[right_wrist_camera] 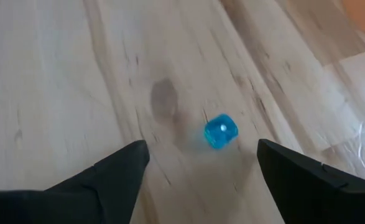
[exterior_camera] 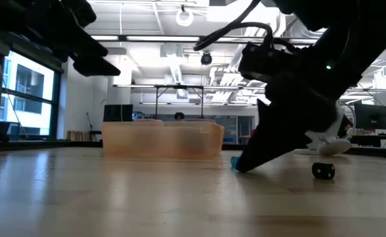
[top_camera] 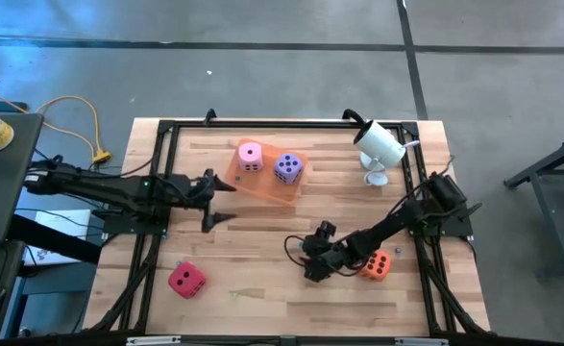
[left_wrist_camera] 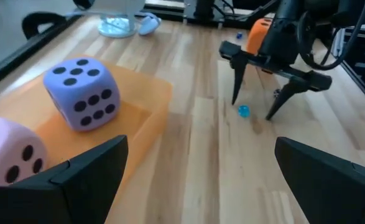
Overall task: Pick & Place Dice
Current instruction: Put the small blue die into the orange bin
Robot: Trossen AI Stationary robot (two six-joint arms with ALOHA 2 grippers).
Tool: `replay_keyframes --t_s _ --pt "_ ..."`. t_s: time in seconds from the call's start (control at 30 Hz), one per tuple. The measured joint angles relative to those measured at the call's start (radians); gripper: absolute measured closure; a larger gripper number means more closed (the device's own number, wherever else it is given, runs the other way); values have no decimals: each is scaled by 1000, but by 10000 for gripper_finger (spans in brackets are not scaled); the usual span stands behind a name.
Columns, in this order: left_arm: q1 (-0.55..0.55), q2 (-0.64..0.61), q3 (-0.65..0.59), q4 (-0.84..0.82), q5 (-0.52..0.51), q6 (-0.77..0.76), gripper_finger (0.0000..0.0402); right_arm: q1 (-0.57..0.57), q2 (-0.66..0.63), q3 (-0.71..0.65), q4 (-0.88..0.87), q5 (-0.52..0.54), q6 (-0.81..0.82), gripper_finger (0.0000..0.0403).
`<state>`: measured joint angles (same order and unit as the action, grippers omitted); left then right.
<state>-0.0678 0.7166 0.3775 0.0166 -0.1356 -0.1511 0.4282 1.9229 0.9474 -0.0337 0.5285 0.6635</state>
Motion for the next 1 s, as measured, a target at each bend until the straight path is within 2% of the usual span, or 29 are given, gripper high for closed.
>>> replay_keyframes --t_s 0.2,0.33,0.47,0.73,1.0 --pt "-6 8 0 38 0 -41 6 -19 2 -1 13 -8 41 132" --pt "-6 8 0 63 0 -32 6 -33 0 1 -2 -27 75 168" --pt "-6 11 0 81 0 2 6 -36 0 0 4 -31 114 223" --pt "-6 13 0 95 0 -38 6 -40 0 0 -13 -23 110 368" --pt "-7 13 0 94 0 -46 6 -44 -38 18 -30 -4 65 375"
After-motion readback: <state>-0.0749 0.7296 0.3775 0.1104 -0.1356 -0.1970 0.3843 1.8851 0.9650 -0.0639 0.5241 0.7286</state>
